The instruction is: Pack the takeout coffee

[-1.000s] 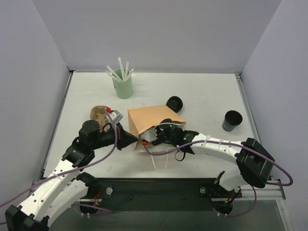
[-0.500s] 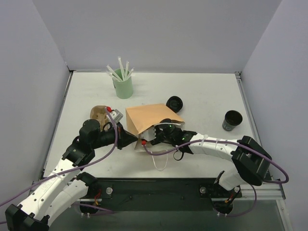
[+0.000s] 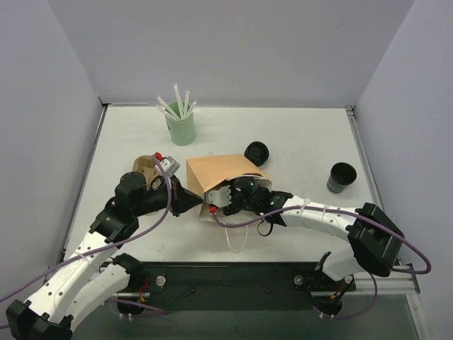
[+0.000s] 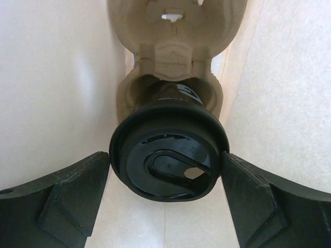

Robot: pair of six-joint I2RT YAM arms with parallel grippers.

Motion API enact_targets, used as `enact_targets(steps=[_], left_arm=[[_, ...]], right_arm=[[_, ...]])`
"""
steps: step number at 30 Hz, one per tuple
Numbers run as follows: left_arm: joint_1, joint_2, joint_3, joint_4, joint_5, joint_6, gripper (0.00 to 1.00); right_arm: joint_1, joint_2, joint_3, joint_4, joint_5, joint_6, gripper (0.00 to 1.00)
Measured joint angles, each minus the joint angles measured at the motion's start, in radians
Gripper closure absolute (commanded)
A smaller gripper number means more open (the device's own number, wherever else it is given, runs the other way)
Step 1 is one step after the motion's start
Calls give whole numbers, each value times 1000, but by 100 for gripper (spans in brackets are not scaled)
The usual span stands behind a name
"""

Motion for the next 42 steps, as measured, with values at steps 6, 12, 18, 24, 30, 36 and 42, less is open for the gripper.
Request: enact_targets(steps=[6,12,18,24,30,36,42], left_arm=[[0,13,21,-19,-3,-13,100],[0,24,40,-34,-3,-25,100],[0,35,58,-45,-3,-37,100],[0,61,87,-56,-4,-39,100],[0,87,112,-59,-3,-41,100],[0,102,119,-60,-3,-57,100],[0,130,157,-96,-4,-61,100]], right_arm=[[2,-45,26,-108,-16,16,10],[11,-97,45,-209,-36,32,13],[40,-137,53,-282,-37,53,13],[61,-180,53,-335,-39,81,13],[71,-209,61,-392,-48,121,14],[88,-239,81,-443,-61,163,16],[89,-269,99,-467,-71,209,17]])
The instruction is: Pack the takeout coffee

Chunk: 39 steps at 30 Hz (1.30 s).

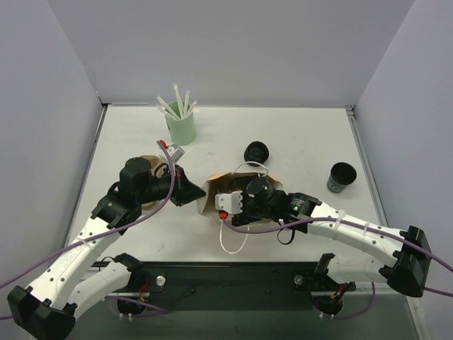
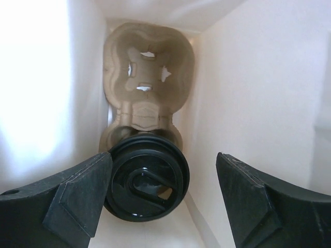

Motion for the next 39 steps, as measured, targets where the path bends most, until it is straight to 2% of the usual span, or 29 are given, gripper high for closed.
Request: enact_targets(steps=[6,19,34,35,38,39], left_arm=[[0,41,68,-69,-2,5,100],[0,132,189,-183,-82,3,100],[0,205,262,-159,-209,-77,59],[0,210,270,-159,-217,-80,51],[0,222,307,-163,-248,-82,40],[0,222,319,-162,-262,-81,39]], right_arm=[[0,-25,30,-32,-15,47,24],[-10,-39,108,-51,-39,176,25],[-76,-41,251,-87,-78,323,26],[-80,-41,259,-93,-82,332,26],[-86,-35,284,-114,-98,357,26],[-87,-29,298,-122,-102,368,27]])
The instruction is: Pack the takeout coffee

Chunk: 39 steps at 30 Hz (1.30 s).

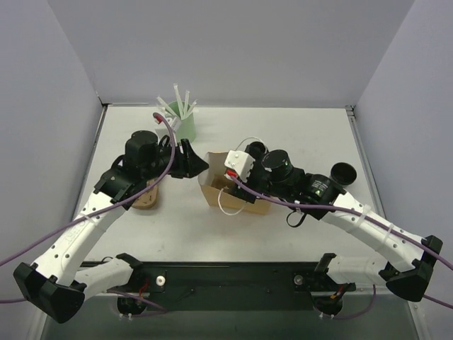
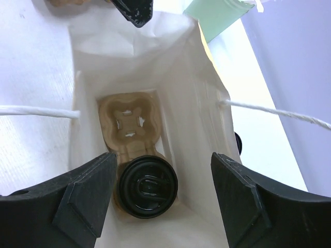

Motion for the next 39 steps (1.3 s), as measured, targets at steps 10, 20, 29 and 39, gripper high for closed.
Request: enact_targets(steps=[10,20,29,39], left_arm=[[23,-26,35,6,-127,38,37],[115,-29,108,2,-221,89,40],[267,274,359,34,-254,175,46],[334,626,533,71,-360,170,51]], right_arm=[[0,67,191,-98,-5,144,27],[0,69,375,-195,78,294,26],[1,-95,404,-221,83,557,0],[8,-241,304,-259,183,671,0]])
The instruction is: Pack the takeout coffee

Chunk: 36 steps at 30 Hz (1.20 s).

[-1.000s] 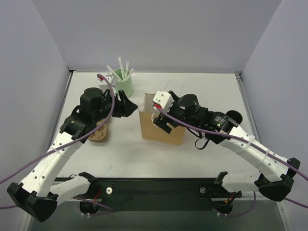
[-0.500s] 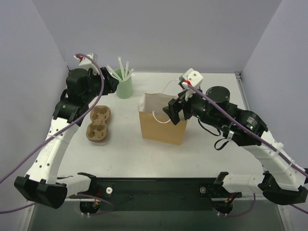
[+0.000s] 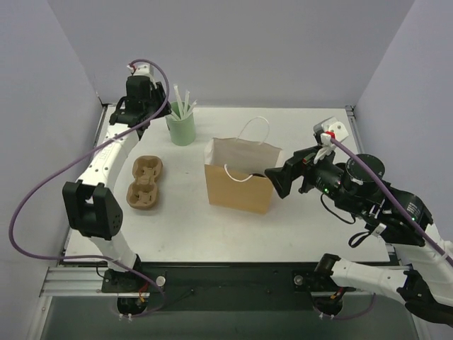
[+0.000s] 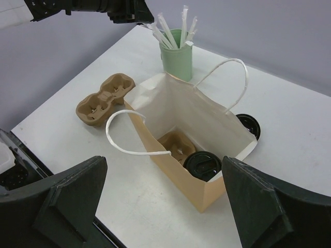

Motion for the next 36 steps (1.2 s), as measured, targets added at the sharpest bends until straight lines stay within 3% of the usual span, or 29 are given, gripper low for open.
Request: enact_targets(steps=[17,36], left_arm=[[4,221,113,4,-56,-64,55],[-11,235,151,-34,-132,-48,60]], right_arm=[[0,159,30,1,50,-10,0],[0,162,36,2,64,-105,0]])
